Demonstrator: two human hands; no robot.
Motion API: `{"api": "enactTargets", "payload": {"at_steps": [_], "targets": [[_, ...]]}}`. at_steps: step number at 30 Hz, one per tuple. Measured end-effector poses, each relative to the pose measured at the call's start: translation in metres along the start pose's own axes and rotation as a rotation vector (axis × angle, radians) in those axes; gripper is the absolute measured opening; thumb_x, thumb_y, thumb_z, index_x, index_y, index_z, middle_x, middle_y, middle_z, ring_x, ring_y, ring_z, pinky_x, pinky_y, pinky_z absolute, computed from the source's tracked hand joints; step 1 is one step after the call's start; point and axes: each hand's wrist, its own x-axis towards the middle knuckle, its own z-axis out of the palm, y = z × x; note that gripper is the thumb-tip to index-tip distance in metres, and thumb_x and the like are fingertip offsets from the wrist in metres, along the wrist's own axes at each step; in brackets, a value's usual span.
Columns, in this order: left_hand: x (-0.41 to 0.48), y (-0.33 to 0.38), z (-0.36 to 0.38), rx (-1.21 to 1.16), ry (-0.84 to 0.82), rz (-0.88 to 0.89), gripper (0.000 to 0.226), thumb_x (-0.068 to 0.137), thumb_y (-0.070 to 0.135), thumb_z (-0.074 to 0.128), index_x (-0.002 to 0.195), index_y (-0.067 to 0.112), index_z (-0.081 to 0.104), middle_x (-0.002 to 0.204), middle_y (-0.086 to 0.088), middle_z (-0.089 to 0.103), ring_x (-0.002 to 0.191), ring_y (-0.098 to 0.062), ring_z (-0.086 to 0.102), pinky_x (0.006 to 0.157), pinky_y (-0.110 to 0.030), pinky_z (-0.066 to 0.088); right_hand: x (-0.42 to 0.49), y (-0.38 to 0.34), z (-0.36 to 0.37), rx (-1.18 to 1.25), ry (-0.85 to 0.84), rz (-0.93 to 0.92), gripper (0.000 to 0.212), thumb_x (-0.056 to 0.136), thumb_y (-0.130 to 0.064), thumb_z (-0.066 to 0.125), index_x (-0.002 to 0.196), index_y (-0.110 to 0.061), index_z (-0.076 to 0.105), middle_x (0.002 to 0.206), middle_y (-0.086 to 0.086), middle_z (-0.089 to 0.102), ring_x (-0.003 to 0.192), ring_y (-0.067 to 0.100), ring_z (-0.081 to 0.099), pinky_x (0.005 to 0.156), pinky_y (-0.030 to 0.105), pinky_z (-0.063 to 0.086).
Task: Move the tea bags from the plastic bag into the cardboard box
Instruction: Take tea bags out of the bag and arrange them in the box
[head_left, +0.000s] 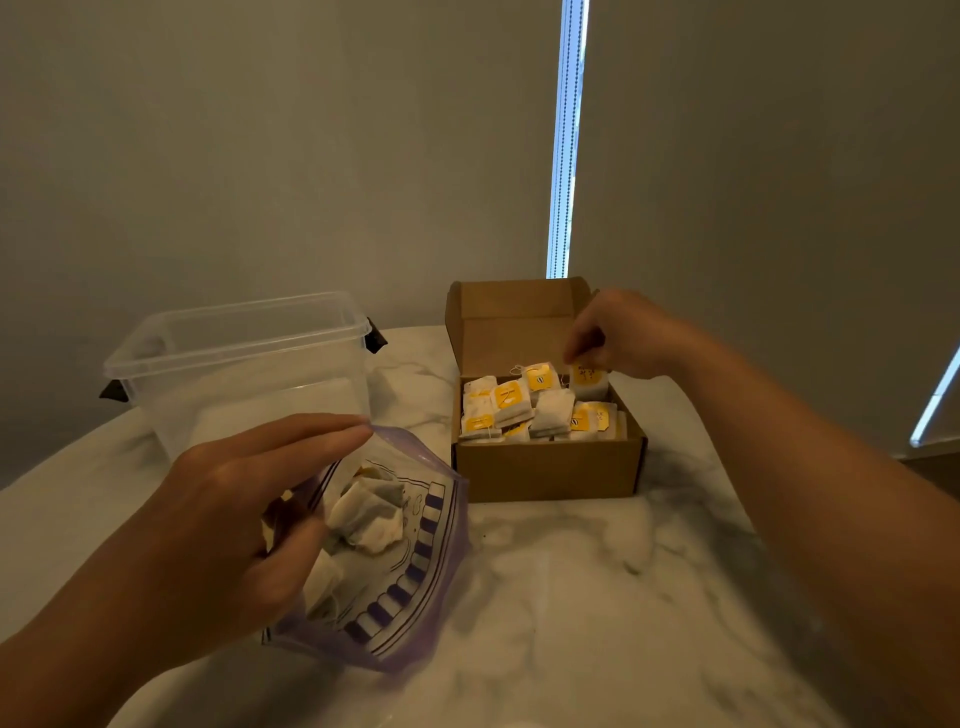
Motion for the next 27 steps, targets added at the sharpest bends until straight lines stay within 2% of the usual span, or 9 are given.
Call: {"api": "enactTargets", "payload": {"at_steps": [5,9,12,14,16,19,22,25,27], "targets": [[0.0,-0.001,0.0,0.001,-0.002,0.004,0.051,0.08,0.026,0.044,0.126,0.015,0.061,0.119,0.008,0.064,0.095,0.019,0.053,0.071,-0.004,0.049,0.013,-0.003,0.015,-0.168,0.057,-0.002,0.023,0.087,-0.003,0.067,0.107,-0.012,0.072,0.107,0.004,0.068,0.093,0.015,0.062,0.076,0.022,0.05],[0.0,-0.002,-0.002,0.021,-0.011,-0.007,0.051,0.08,0.026,0.043,0.127,0.016,0.06,0.12,0.008,0.063,0.093,0.018,0.054,0.069,-0.007,0.052,0.008,0.003,0.023,-0.21,0.196,-0.009,0.029,0.086,-0.008,0.069,0.115,-0.01,0.068,0.115,0.008,0.066,0.102,0.02,0.061,0.081,0.025,0.046],[0.001,0.0,-0.005,0.063,-0.016,-0.004,0.049,0.081,0.023,0.047,0.128,0.017,0.058,0.119,0.008,0.062,0.09,0.012,0.058,0.063,-0.008,0.053,-0.007,0.001,0.018,-0.118,0.315,-0.006,0.025,0.087,-0.01,0.07,0.111,-0.009,0.07,0.108,0.009,0.068,0.089,0.013,0.058,0.076,0.023,0.043],[0.0,0.0,-0.006,0.095,-0.036,-0.017,0.048,0.081,0.007,0.06,0.128,0.015,0.06,0.123,0.005,0.062,0.082,0.002,0.061,0.06,-0.011,0.054,-0.023,-0.011,0.017,0.001,0.363,-0.014,0.021,0.085,-0.013,0.073,0.105,-0.012,0.073,0.099,0.003,0.07,0.079,0.006,0.057,0.071,0.014,0.041],[-0.001,0.001,-0.008,0.109,-0.078,-0.051,0.06,0.074,-0.007,0.071,0.129,0.014,0.06,0.126,0.004,0.061,0.08,-0.001,0.062,0.062,-0.014,0.054,-0.043,-0.033,0.02,0.195,0.391,-0.038,0.016,0.081,-0.018,0.078,0.097,-0.016,0.075,0.086,-0.009,0.069,0.071,-0.001,0.061,0.065,0.005,0.042],[-0.002,0.004,-0.011,0.116,-0.106,-0.049,0.066,0.07,-0.011,0.074,0.129,0.013,0.062,0.127,0.003,0.062,0.082,-0.001,0.062,0.065,-0.015,0.055,-0.078,-0.075,0.024,0.501,0.312,-0.125,0.014,0.079,-0.021,0.079,0.092,-0.021,0.076,0.083,-0.013,0.072,0.075,0.0,0.068,0.068,0.013,0.054],[-0.002,0.006,-0.013,0.125,-0.126,-0.048,0.069,0.067,-0.013,0.075,0.13,0.013,0.062,0.129,0.002,0.061,0.08,0.003,0.058,0.065,-0.007,0.052,-0.103,-0.112,0.024,0.657,0.158,-0.235,0.012,0.08,-0.021,0.077,0.092,-0.021,0.075,0.084,-0.011,0.073,0.08,0.005,0.07,0.071,0.02,0.057],[-0.003,0.006,-0.013,0.144,-0.16,-0.033,0.072,0.064,-0.015,0.076,0.13,0.012,0.062,0.13,-0.002,0.062,0.082,-0.003,0.057,0.067,-0.011,0.05,-0.113,-0.141,0.032,0.726,-0.052,-0.308,0.014,0.082,-0.015,0.075,0.096,-0.019,0.075,0.09,-0.008,0.074,0.084,0.005,0.07,0.073,0.021,0.058],[-0.002,0.006,-0.013,0.159,-0.16,-0.022,0.073,0.063,-0.016,0.076,0.129,0.01,0.062,0.129,-0.003,0.062,0.084,-0.005,0.057,0.068,-0.008,0.047,-0.112,-0.156,0.045,0.648,-0.115,-0.335,0.016,0.083,-0.015,0.074,0.099,-0.018,0.076,0.093,-0.007,0.074,0.085,0.002,0.069,0.075,0.016,0.057]]}}
